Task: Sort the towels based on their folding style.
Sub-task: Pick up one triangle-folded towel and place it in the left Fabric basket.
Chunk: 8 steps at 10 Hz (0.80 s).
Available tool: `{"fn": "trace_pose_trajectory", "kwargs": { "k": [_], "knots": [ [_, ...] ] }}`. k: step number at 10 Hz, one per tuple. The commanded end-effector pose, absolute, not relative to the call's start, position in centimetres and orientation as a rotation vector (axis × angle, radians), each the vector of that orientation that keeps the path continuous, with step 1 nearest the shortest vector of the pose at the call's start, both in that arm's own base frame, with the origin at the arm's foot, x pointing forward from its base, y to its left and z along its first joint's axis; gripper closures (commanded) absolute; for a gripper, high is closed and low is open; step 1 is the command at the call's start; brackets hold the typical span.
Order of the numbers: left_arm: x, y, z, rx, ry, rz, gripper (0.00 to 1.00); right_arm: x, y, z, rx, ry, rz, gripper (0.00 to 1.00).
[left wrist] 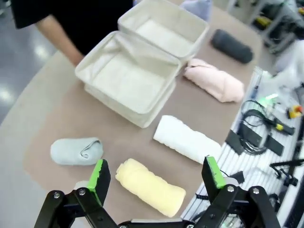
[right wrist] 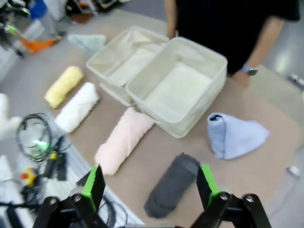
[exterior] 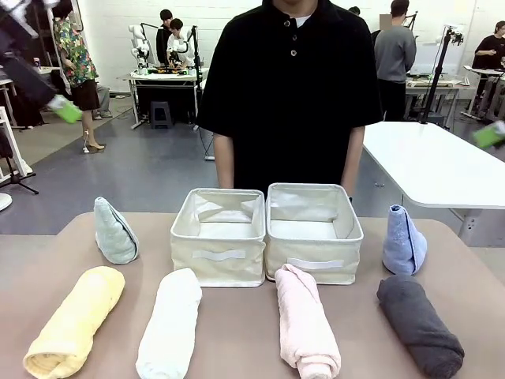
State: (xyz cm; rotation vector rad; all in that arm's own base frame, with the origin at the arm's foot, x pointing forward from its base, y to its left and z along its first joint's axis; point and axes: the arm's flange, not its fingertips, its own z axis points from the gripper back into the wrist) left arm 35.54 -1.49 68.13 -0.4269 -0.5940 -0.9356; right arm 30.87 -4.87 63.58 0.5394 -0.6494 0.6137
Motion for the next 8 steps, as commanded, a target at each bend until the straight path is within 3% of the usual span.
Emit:
{"fn": "trace_pose_trajectory", "kwargs": {
  "k": [1,5,8],
  "knots": [
    [36.0,3.7,68.2,-0.575,-0.61,-0.995,0.0,32.3,-8.2,62.5,0.636,-0.587,0.628,0.0],
    [33.9,13.7,65.6,-0.596,-0.822,-0.965,0.0,30.5,-15.8,59.2,0.739,-0.725,0.656,0.0],
    [31.5,17.4,65.9,-0.595,-0.799,-1.04,0.0,27.7,-17.2,59.9,0.745,-0.77,0.849,0.0]
  ]
}}
